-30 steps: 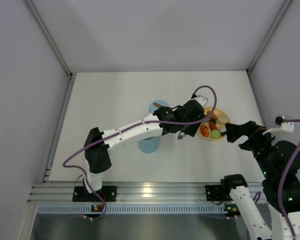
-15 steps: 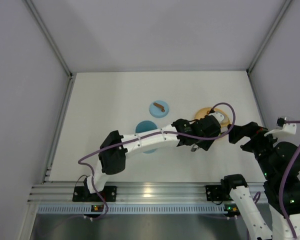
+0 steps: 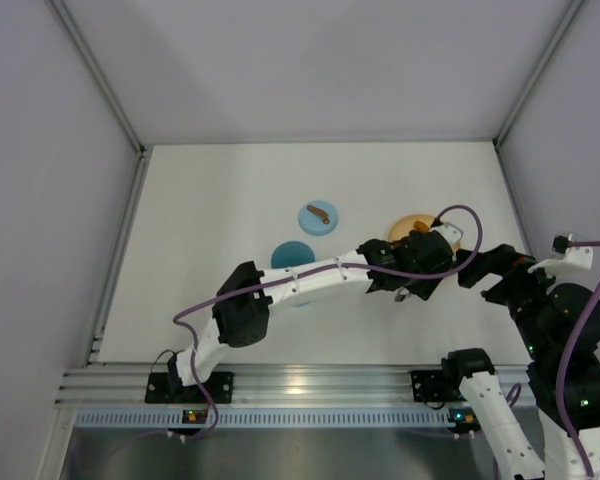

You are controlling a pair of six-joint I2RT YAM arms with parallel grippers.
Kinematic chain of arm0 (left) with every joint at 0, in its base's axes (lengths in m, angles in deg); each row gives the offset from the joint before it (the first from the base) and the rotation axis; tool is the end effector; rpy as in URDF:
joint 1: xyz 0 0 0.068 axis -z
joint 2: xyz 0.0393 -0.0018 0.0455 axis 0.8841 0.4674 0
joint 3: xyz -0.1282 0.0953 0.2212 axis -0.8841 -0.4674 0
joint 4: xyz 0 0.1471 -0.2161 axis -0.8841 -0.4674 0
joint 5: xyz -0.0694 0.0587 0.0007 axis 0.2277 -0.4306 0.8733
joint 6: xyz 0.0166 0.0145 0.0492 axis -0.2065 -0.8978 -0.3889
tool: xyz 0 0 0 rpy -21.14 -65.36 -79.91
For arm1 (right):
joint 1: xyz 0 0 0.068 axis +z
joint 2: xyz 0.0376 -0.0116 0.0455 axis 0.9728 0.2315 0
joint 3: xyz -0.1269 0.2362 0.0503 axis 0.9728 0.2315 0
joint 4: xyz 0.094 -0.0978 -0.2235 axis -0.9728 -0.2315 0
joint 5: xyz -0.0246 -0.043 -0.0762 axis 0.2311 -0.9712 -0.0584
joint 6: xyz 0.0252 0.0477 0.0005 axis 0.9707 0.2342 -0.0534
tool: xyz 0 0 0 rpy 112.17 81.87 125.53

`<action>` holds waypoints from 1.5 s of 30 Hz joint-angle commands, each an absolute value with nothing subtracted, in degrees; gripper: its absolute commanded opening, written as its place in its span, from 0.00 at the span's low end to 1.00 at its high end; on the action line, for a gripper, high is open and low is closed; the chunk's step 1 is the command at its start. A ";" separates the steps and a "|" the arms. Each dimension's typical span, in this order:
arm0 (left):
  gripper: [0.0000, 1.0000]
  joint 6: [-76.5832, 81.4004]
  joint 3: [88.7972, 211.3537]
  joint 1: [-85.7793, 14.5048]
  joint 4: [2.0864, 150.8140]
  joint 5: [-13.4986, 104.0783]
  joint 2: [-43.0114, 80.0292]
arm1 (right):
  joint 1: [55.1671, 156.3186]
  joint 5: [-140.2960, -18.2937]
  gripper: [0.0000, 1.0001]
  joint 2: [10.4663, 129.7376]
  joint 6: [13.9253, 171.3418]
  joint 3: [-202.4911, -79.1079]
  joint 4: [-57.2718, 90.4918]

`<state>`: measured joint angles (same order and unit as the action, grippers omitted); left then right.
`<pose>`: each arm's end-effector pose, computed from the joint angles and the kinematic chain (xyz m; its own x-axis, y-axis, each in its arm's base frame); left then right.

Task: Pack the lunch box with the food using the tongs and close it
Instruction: Pick up the fake food from the plate.

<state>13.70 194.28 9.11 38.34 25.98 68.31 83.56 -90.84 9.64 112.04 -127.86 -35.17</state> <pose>0.1674 -0.4719 0.2741 -0.5531 0.4425 -0.7058 0.7279 0.6688 -0.1511 0.0224 0.0004 0.3956 -0.1831 0.4218 -0.8880 0.0299 0.9052 0.4238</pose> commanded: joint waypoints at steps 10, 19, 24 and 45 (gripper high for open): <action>0.54 12.80 198.93 9.14 41.21 23.93 72.48 | 82.86 -92.47 1.00 9.32 110.08 -128.62 -37.55; 0.52 12.54 198.93 9.14 40.42 22.62 72.65 | 82.86 -92.38 1.00 9.50 110.17 -128.53 -37.29; 0.50 12.27 199.19 9.14 39.63 22.09 72.74 | 82.86 -92.03 0.99 9.76 110.25 -128.53 -37.02; 0.37 11.48 200.34 9.05 37.08 18.22 72.04 | 82.86 -91.51 0.99 9.94 110.25 -128.36 -36.85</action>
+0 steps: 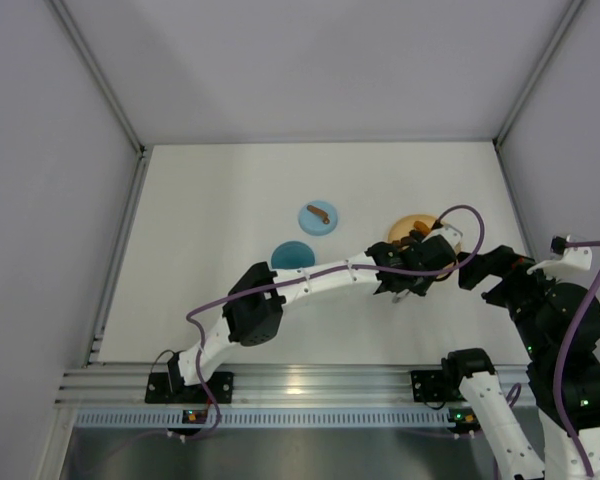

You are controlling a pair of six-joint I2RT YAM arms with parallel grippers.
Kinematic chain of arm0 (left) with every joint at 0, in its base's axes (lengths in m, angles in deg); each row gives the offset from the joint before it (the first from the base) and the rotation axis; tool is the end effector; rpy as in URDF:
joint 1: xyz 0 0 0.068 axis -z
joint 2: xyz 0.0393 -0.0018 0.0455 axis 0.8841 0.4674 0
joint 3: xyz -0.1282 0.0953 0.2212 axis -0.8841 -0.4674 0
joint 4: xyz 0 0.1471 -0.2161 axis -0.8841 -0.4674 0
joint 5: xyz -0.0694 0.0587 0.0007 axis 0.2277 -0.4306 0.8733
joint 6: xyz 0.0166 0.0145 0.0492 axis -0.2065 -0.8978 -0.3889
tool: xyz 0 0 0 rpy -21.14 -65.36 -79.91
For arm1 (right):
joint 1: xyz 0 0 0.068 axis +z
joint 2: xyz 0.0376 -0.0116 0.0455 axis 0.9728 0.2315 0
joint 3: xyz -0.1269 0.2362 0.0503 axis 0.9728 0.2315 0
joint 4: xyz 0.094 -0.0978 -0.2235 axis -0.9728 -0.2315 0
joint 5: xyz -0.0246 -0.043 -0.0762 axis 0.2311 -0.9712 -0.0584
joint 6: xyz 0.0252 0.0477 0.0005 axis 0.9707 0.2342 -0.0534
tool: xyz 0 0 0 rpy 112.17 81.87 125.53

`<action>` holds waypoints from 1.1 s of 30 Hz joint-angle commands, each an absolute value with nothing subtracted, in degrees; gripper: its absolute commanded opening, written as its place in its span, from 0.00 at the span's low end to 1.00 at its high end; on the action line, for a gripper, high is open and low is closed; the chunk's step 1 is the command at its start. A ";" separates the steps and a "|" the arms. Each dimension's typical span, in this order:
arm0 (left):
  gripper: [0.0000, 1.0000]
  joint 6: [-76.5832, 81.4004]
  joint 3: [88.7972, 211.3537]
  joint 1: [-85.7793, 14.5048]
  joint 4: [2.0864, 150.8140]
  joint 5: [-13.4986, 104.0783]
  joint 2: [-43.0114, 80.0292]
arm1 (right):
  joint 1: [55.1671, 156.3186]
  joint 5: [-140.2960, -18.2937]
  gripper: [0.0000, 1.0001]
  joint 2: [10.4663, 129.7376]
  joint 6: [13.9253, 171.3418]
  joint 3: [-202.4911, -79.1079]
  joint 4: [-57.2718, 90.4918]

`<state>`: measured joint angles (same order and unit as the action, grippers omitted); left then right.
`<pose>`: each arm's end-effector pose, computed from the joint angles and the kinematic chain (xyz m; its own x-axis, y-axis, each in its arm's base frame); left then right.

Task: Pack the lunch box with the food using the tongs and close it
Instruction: Pick up the fake food from the plate.

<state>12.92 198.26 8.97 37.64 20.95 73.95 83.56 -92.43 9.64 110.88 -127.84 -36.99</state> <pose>0.1770 -0.4869 0.2482 -0.5392 0.4592 -0.7060 0.6965 0.7144 -0.0672 0.0218 -0.0007 0.3921 -0.2007 0.4004 -0.8941 0.0636 0.9161 0.3959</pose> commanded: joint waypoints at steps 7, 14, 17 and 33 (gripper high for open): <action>0.41 11.57 200.25 8.70 36.11 17.61 71.77 | 82.86 -91.42 0.99 9.85 110.34 -128.27 -36.85; 0.49 11.48 200.16 8.70 35.85 17.96 71.69 | 82.94 -91.51 1.00 9.85 110.25 -128.18 -36.94; 0.50 11.40 200.07 8.70 35.76 18.22 71.69 | 82.86 -91.42 0.99 9.76 110.34 -128.10 -37.02; 0.30 9.73 200.51 8.70 35.94 21.47 72.22 | 82.86 -91.24 1.00 9.94 110.34 -128.01 -37.02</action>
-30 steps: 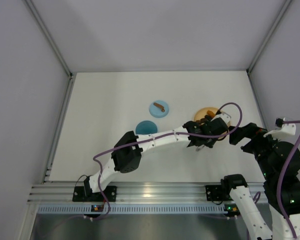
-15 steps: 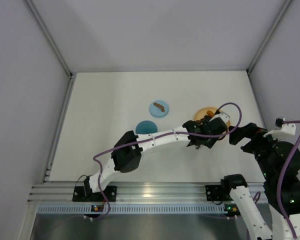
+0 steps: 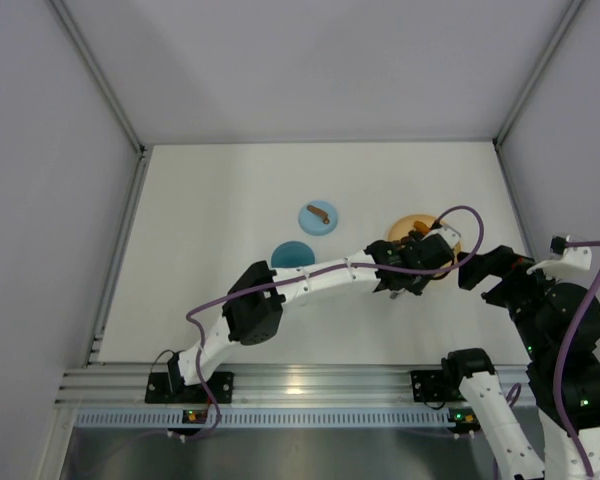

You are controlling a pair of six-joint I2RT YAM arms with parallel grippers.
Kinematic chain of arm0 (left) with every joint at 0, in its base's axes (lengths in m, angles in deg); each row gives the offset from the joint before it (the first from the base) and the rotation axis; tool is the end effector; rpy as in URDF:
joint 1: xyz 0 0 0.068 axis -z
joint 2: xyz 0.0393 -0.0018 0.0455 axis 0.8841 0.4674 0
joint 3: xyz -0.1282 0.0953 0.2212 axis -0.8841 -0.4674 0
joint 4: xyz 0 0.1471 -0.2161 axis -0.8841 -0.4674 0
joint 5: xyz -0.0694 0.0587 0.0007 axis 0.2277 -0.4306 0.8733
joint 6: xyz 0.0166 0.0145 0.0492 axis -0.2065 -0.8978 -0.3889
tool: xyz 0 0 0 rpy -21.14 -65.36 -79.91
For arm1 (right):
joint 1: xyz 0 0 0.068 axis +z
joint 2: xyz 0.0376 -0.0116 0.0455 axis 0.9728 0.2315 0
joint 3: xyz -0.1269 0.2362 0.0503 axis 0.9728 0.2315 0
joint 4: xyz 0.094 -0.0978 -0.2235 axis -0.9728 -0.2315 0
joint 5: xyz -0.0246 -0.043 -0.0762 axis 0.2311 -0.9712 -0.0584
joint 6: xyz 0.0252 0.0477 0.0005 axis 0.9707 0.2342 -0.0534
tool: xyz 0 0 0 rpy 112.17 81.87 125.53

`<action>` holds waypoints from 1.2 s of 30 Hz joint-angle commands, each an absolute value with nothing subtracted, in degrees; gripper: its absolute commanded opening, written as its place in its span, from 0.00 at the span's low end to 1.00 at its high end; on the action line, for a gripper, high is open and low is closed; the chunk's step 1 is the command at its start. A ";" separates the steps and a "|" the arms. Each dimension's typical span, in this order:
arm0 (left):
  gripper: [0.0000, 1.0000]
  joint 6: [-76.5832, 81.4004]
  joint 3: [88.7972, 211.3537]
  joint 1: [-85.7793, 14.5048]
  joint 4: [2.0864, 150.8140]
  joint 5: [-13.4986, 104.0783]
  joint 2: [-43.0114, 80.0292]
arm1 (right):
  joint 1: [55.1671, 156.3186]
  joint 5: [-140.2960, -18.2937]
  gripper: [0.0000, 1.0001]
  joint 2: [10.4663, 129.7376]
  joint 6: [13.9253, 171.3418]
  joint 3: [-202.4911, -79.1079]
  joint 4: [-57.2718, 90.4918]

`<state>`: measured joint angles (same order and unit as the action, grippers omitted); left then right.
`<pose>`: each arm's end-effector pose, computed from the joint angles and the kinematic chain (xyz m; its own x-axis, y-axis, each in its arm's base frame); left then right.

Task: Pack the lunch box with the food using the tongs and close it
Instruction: Pick up the fake food from the plate.

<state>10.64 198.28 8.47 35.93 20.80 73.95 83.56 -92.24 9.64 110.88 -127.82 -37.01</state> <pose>0.1805 -0.4830 0.2462 -0.5217 0.5018 -0.6899 0.7098 0.7039 -0.0247 0.0219 -0.0006 0.3920 -0.2026 0.4003 -0.8937 0.0610 0.9160 0.3964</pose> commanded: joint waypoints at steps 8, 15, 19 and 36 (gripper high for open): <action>0.18 9.20 199.11 8.70 38.39 20.42 68.35 | 82.86 -92.56 0.99 10.03 109.81 -129.32 -37.55; 0.14 8.76 196.38 8.70 40.86 17.96 62.64 | 82.86 -93.00 0.99 10.47 109.64 -130.29 -37.81; 0.14 8.76 196.38 8.70 39.98 16.47 61.14 | 82.86 -92.83 0.99 10.73 109.81 -130.91 -37.81; 0.14 14.55 183.04 7.03 29.17 4.86 38.42 | 82.94 -92.30 1.00 11.26 109.64 -129.77 -36.41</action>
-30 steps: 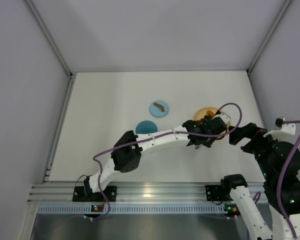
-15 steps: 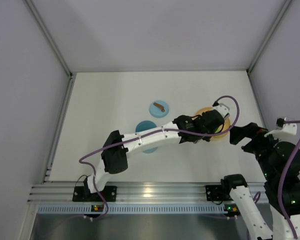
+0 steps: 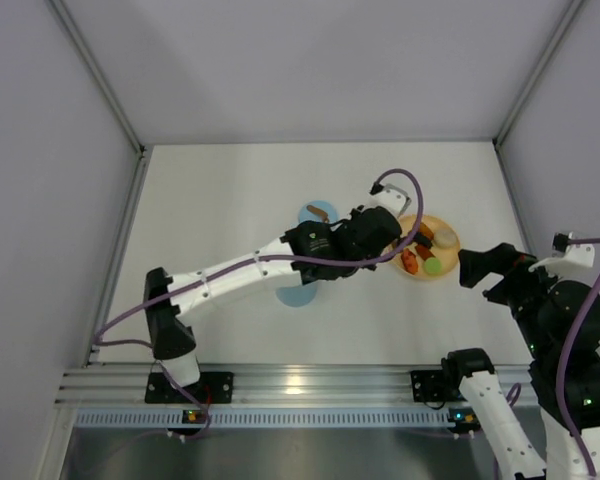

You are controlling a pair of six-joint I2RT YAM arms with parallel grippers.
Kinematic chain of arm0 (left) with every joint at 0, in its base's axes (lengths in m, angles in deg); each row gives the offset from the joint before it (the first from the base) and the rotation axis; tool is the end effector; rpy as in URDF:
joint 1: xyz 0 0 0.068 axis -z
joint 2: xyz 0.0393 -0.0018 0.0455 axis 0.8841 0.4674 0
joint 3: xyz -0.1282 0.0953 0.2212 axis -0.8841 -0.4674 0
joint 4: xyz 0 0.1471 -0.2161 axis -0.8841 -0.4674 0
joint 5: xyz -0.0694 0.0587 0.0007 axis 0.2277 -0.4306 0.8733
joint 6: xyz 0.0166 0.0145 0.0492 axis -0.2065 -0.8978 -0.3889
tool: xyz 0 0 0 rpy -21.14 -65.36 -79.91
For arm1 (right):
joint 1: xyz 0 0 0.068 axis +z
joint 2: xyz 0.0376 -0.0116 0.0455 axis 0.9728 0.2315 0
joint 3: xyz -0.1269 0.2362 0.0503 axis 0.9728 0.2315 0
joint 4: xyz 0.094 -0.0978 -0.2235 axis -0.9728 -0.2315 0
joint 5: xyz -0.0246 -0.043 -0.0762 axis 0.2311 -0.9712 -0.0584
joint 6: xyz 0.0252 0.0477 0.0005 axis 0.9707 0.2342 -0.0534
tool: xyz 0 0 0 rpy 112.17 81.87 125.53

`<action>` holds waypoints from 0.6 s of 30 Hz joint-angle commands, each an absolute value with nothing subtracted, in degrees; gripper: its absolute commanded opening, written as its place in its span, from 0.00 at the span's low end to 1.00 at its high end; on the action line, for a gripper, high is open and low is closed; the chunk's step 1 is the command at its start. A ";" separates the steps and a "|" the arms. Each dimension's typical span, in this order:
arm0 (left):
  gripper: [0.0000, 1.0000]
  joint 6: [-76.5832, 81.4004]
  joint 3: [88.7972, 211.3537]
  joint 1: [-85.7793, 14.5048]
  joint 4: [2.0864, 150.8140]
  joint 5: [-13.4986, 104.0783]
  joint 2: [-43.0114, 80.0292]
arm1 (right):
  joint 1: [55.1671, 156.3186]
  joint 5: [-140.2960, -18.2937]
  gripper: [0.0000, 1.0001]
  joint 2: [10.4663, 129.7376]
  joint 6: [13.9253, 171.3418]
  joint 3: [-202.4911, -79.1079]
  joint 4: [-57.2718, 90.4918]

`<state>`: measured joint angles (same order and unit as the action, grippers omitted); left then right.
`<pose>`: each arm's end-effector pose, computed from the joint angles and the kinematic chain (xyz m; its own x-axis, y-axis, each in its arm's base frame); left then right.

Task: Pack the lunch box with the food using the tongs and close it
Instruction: Pick up the fake food from the plate, then place the fake food in the packing box.

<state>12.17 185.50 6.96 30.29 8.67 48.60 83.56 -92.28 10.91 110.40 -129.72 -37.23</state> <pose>0.1626 -0.3783 0.3664 -0.4755 0.3474 -0.8082 0.5615 0.8271 0.0252 0.0219 -0.0006 0.3998 -0.1965 0.3933 -0.8981 0.0571 0.9190 0.3900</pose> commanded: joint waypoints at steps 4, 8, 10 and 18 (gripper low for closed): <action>0.15 16.31 174.44 7.12 26.80 4.86 29.16 | 82.86 -91.42 0.99 10.73 110.16 -127.14 -35.18; 0.15 18.33 168.81 7.12 22.15 4.69 21.52 | 82.86 -91.33 0.99 10.73 110.16 -125.72 -34.48; 0.15 20.00 166.25 7.12 19.86 4.60 16.60 | 82.86 -91.51 0.99 10.73 110.08 -125.20 -34.30; 0.16 25.54 157.02 7.12 13.35 6.53 2.97 | 82.86 -90.72 1.00 10.99 110.34 -123.61 -32.72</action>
